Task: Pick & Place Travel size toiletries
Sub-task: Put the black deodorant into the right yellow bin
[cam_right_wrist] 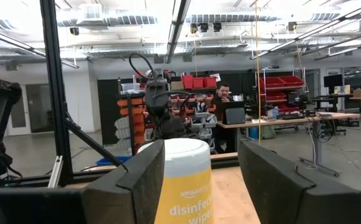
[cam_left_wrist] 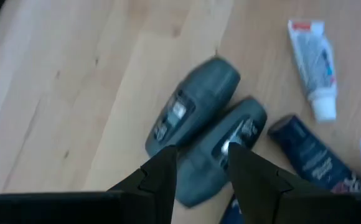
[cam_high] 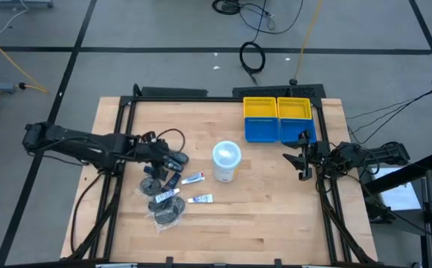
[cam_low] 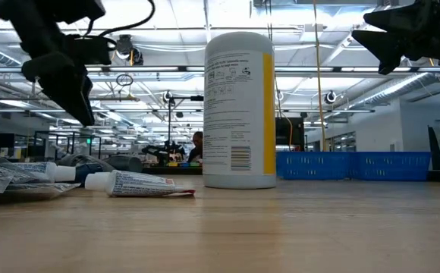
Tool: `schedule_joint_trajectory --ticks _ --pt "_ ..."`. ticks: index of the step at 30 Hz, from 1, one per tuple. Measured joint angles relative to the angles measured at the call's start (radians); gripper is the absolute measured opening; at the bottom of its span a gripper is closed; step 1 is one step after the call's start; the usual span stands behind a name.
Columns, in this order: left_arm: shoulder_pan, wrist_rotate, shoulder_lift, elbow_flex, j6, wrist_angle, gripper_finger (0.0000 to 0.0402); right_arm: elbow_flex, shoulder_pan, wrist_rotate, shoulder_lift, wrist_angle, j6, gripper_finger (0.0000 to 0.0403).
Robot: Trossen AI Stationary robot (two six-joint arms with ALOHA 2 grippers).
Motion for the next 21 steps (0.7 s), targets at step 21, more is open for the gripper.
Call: schedule_joint_trajectory --ticks 21 --pt "-0.001 0.023 0.305 0.133 0.067 -0.200 0.0255 0.000 0.000 0.000 0.000 0.000 0.000 0.0196"
